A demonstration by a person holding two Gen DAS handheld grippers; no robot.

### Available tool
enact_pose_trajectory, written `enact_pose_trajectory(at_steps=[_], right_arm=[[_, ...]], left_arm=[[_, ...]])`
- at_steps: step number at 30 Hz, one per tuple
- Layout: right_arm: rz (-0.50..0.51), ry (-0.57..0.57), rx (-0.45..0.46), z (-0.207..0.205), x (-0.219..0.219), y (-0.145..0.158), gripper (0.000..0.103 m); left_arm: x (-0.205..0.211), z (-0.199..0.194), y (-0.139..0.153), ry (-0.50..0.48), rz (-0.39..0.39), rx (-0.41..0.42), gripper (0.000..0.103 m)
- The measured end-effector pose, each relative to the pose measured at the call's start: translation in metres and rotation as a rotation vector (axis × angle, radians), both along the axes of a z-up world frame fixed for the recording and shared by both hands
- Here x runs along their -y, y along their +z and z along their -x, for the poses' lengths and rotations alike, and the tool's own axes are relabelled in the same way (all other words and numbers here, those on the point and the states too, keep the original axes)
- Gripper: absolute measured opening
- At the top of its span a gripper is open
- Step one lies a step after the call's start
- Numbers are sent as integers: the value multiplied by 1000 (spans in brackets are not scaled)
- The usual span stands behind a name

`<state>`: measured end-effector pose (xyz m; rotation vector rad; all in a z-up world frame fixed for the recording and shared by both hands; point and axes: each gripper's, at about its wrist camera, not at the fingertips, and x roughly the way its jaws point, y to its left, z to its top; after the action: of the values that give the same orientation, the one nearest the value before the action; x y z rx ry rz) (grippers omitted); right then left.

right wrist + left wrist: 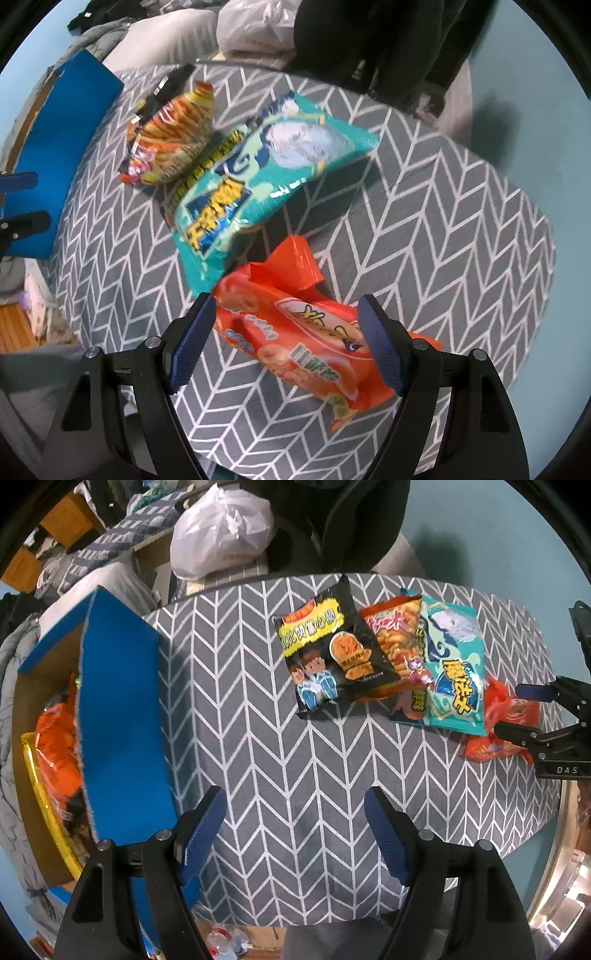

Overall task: Organize snacks
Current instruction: 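Move both tools back over the remaining snacks on the table, then grasp the orange biscuit packet with the right tool while the left tool grasps the black-yellow packet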

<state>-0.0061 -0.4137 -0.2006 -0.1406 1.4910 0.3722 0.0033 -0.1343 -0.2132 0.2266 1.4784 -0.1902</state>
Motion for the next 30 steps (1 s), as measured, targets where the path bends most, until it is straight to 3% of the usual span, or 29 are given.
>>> enact_pose_trajectory(at_steps=[13, 21, 30], right_arm=[[-76, -135, -85, 26, 24, -7, 80], [-84, -229, -88, 54, 10, -8, 81], [119, -308, -67, 54, -21, -27, 80]], left_arm=[[7, 4, -14, -30, -14, -38, 78], [0, -7, -14, -54, 3, -49, 78], [-10, -34, -14, -53, 24, -56, 78]])
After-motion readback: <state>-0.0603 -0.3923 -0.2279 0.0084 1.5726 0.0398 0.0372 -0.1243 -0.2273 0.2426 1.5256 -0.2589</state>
